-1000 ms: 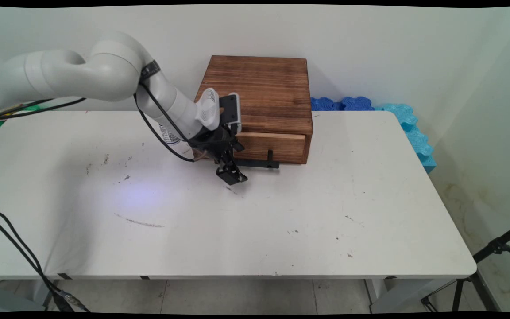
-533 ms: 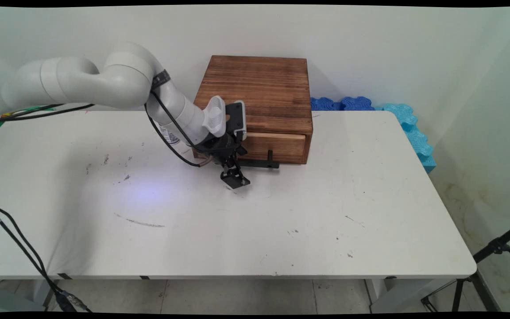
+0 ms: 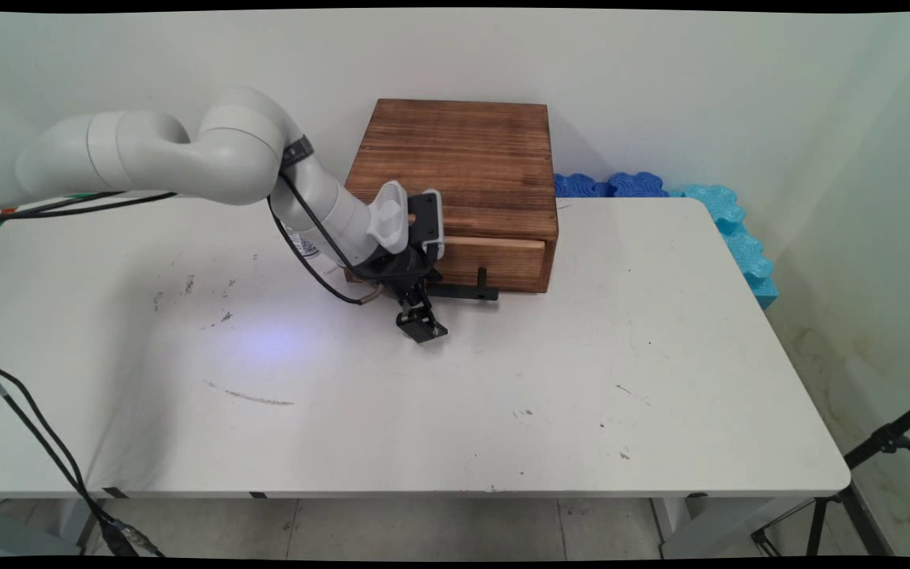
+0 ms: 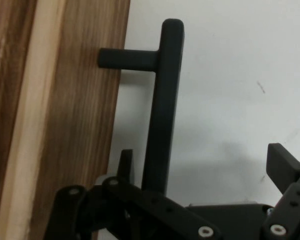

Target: Open the drawer

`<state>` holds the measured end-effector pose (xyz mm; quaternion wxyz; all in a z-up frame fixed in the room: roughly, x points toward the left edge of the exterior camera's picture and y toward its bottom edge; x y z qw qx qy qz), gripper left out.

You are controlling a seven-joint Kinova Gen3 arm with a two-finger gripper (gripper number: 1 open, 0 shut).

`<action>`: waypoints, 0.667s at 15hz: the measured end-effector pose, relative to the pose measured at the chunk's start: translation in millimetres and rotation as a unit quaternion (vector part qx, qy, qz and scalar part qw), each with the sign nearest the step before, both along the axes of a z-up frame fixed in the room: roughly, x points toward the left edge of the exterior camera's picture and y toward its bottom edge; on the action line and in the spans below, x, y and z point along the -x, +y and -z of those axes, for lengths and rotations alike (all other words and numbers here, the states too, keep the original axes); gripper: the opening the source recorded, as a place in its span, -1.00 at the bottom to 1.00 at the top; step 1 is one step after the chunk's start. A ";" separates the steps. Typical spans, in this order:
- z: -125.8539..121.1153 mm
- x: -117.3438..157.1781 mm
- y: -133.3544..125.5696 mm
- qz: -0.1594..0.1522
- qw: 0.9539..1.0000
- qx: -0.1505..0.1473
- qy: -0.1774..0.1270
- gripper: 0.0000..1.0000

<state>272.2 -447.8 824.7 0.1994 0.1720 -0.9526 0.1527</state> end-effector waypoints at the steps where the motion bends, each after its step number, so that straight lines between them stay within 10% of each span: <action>1: 1.1 0.2 0.3 0.000 1.000 -0.001 -0.001 1.00; 10: 6.5 0.4 10.9 0.007 1.000 -0.010 -0.003 1.00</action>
